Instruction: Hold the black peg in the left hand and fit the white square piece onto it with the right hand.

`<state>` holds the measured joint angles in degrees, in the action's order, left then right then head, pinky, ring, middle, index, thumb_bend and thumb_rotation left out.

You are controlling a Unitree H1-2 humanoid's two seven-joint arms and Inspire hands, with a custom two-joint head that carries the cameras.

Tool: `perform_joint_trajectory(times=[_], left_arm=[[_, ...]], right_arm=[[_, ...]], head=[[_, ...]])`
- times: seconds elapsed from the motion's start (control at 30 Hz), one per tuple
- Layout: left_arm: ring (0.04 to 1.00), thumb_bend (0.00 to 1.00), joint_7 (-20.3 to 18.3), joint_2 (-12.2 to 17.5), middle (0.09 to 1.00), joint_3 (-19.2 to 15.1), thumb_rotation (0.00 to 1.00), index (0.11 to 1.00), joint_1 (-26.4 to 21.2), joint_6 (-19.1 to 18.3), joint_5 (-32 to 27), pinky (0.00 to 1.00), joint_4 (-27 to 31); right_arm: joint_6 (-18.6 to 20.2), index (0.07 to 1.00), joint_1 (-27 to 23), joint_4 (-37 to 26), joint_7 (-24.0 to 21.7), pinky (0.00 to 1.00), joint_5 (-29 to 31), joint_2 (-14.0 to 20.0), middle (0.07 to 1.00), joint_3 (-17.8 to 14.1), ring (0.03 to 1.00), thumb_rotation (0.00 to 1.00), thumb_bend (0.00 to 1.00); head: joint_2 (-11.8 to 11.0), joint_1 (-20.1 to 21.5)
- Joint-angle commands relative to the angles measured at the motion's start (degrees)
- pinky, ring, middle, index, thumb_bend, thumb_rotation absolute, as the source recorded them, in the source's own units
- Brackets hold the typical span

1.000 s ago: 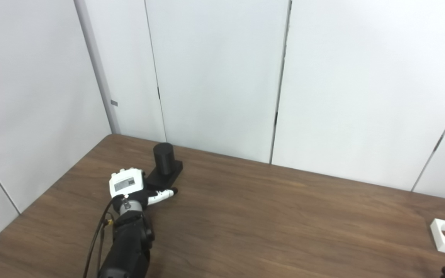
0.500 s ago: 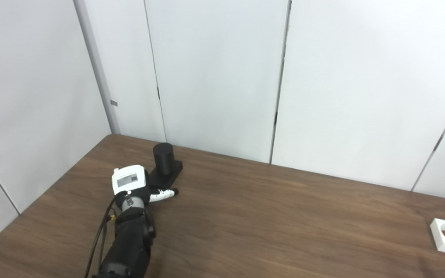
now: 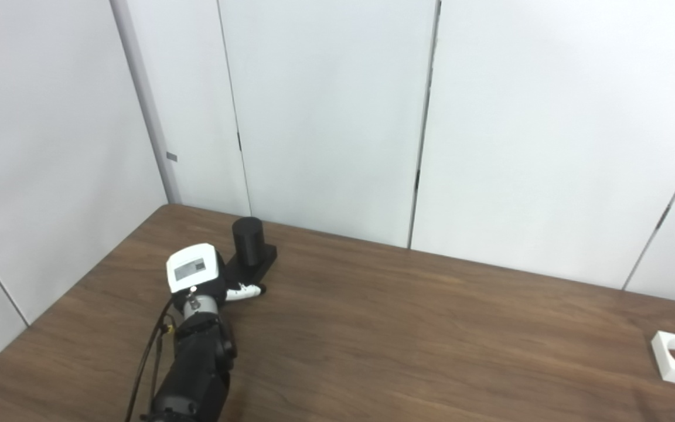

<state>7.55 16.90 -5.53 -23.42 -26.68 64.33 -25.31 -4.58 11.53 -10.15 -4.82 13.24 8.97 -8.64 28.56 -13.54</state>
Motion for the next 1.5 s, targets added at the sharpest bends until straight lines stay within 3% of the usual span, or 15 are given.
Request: perform_joint_trajectory(times=[0.0, 0.13, 0.73, 0.9, 0.97, 1.1, 1.23, 1.33, 1.47], left_arm=[[0.824, 0.53, 3.9, 1.6, 0.761, 0.7, 0.07, 0.482, -1.8, -0.1, -1.8, 0.91, 2.2], [0.811, 0.53, 6.1, 2.1, 0.744, 1.9, 0.06, 0.480, -1.7, -0.2, -4.0, 0.90, 1.8], [0.796, 0.52, 8.7, 3.7, 0.730, 4.7, 0.06, 0.480, -0.9, -0.1, -6.6, 0.90, 2.4], [0.787, 0.52, 10.6, 4.7, 0.708, 6.5, 0.05, 0.479, 0.3, 1.8, -9.1, 0.94, 5.1], [0.826, 0.52, 9.2, 4.5, 0.729, 6.5, 0.05, 0.480, 0.9, 1.7, -11.0, 0.99, 7.7], [0.844, 0.52, 8.1, 4.4, 0.747, 6.6, 0.05, 0.481, 2.8, 5.1, -15.9, 1.00, 13.7], [0.891, 0.52, 3.7, 4.5, 0.784, 6.4, 0.05, 0.482, 4.8, 8.9, -22.7, 0.99, 20.1], [0.885, 0.51, 1.0, 4.9, 0.796, 7.3, 0.05, 0.485, 6.4, 10.7, -24.8, 0.85, 24.9], [0.877, 0.51, -2.1, 4.8, 0.803, 7.9, 0.05, 0.486, 7.9, 11.6, -26.3, 0.79, 30.1]], right_arm=[[-0.2, 1.000, 0.1, -0.8, -0.1, 1.00, 1.0, -1.2, 0.979, 0.2, 1.000, 0.80, 0.61], [0.4, 1.000, 0.1, -1.2, 0.1, 1.00, 1.2, -1.3, 0.974, 0.2, 1.000, 0.80, 0.61], [0.9, 1.000, 0.2, -1.9, 0.9, 1.00, -0.7, -1.2, 0.975, 0.7, 1.000, 0.83, 0.58], [1.9, 1.000, 0.3, -2.6, 0.9, 1.00, -0.3, -1.3, 0.975, 0.9, 1.000, 0.82, 0.59], [2.3, 1.000, 0.3, -3.1, 1.1, 1.00, -0.1, -1.5, 0.977, 1.0, 1.000, 0.81, 0.59], [3.4, 1.000, 0.4, -3.9, 2.0, 1.00, -1.3, -1.6, 0.977, 1.4, 1.000, 0.82, 0.58], [4.3, 1.000, 0.4, -4.8, 2.5, 1.00, -0.8, -2.1, 0.989, 1.7, 1.000, 0.83, 0.54], [4.7, 1.000, 0.4, -4.9, 2.9, 1.00, -1.0, -2.2, 0.986, 2.0, 1.000, 0.83, 0.51], [4.9, 1.000, 0.3, -4.7, 3.4, 1.00, -1.6, -2.1, 0.976, 2.3, 1.000, 0.82, 0.46]], head=[[0.0, -0.1], [0.0, -0.1], [0.3, 0.4], [0.6, 1.0], [0.8, 1.4], [1.1, 2.2], [1.6, 3.6], [1.9, 4.3], [2.4, 5.2]])
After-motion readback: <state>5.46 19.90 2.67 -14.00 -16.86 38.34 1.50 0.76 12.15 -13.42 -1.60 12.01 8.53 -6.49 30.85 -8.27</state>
